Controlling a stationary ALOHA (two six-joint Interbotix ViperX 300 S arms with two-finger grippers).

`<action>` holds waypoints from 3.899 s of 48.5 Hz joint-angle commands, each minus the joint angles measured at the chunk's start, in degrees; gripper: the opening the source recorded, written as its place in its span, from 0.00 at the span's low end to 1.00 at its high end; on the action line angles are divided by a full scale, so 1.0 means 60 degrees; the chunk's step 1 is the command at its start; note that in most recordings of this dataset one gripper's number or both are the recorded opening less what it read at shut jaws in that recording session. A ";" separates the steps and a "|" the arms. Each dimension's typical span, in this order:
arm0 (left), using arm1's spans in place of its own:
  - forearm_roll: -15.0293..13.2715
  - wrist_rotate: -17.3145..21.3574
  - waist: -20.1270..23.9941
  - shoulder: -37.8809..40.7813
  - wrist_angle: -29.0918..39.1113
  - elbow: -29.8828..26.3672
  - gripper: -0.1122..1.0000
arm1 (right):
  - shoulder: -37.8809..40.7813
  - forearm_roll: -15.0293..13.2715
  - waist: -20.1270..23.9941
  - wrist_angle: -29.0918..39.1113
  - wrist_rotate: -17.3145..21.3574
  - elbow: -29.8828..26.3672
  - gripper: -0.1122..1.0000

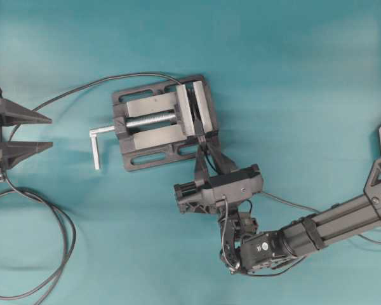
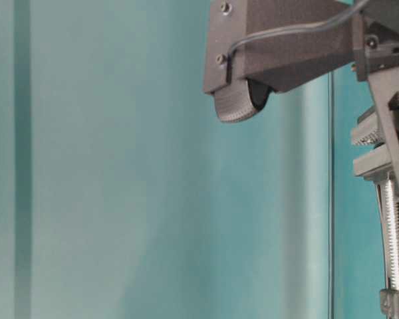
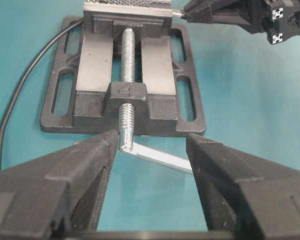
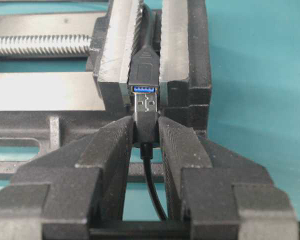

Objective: Insert the USB cable into the fixed female connector.
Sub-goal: 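Press the plug fully into the port with the right gripper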

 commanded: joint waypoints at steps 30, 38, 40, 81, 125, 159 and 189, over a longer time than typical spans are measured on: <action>0.0044 0.0146 -0.0029 0.0044 -0.0044 -0.0103 0.73 | -0.0806 -0.0015 -0.0249 0.0366 0.0015 0.0132 0.30; 0.0044 0.0161 -0.0029 0.0044 -0.0044 -0.0088 0.73 | -0.0806 -0.0015 -0.0308 0.0396 -0.0015 0.0381 0.30; 0.0044 0.0161 -0.0029 0.0044 -0.0044 -0.0103 0.73 | -0.0806 -0.0029 -0.0322 0.0381 -0.0029 0.0381 0.30; 0.0044 0.0146 -0.0029 0.0044 -0.0029 -0.0103 0.73 | -0.0806 -0.0044 -0.0864 0.0117 -0.0044 0.0000 0.30; 0.0044 0.0161 -0.0044 0.0029 -0.0029 -0.0103 0.73 | -0.0425 -0.0044 -0.1626 0.0278 -0.0454 -0.0308 0.30; 0.0044 0.0161 -0.0029 0.0029 -0.0029 -0.0103 0.73 | -0.0469 -0.0044 -0.1553 0.0864 -0.0806 -0.0264 0.30; 0.0044 0.0161 -0.0029 0.0029 -0.0015 -0.0103 0.73 | -0.0674 0.0000 -0.1304 0.1069 -0.0835 -0.0029 0.29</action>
